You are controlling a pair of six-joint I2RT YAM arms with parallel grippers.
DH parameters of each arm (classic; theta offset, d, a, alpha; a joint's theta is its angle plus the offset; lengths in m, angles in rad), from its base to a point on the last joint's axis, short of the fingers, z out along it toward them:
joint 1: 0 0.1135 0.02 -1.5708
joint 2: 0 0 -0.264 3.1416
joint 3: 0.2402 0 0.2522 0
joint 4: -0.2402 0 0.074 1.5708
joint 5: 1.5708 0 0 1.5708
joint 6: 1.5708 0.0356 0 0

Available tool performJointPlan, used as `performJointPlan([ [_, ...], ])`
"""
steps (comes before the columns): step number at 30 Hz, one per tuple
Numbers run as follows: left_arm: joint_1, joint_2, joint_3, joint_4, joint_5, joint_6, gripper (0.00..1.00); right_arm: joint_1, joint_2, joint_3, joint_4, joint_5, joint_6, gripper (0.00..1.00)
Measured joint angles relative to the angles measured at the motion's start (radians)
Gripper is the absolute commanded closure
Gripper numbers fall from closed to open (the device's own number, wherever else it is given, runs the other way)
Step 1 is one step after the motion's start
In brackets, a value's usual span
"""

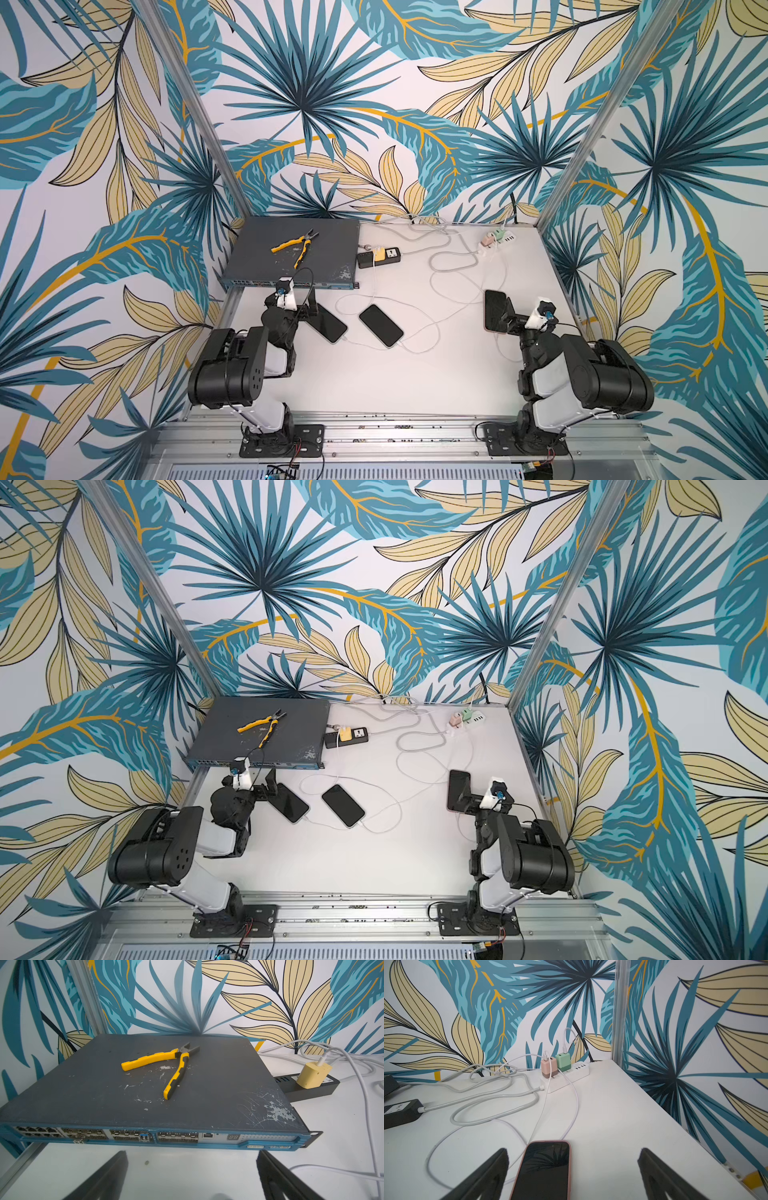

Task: Unplug the charging cable from the phone
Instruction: Pick up the phone at the center of the board.

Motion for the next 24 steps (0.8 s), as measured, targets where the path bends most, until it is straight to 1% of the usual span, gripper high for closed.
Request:
performJointPlan([
  [3,0.0,0.0,0.005,-0.013,0.008,0.003,0.0,0.0,0.0,-0.005,0.003,-0.035,-0.013,0.0],
  [7,-0.005,0.0,0.074,-0.112,0.092,0.042,0.0,0.0,0.004,-0.006,0.003,-0.093,-0.032,0.0],
  [9,-0.013,-0.006,0.099,-0.139,0.133,0.061,0.0,0.0,0.004,-0.006,0.003,-0.102,-0.037,0.0],
  [15,-0.017,-0.016,0.103,-0.175,0.178,0.085,0.0,0.0,0.004,-0.006,0.003,-0.1,-0.037,0.0],
  [24,-0.018,-0.016,0.103,-0.195,0.188,0.091,0.0,0.0,0.004,-0.006,0.003,-0.067,-0.036,0.0],
])
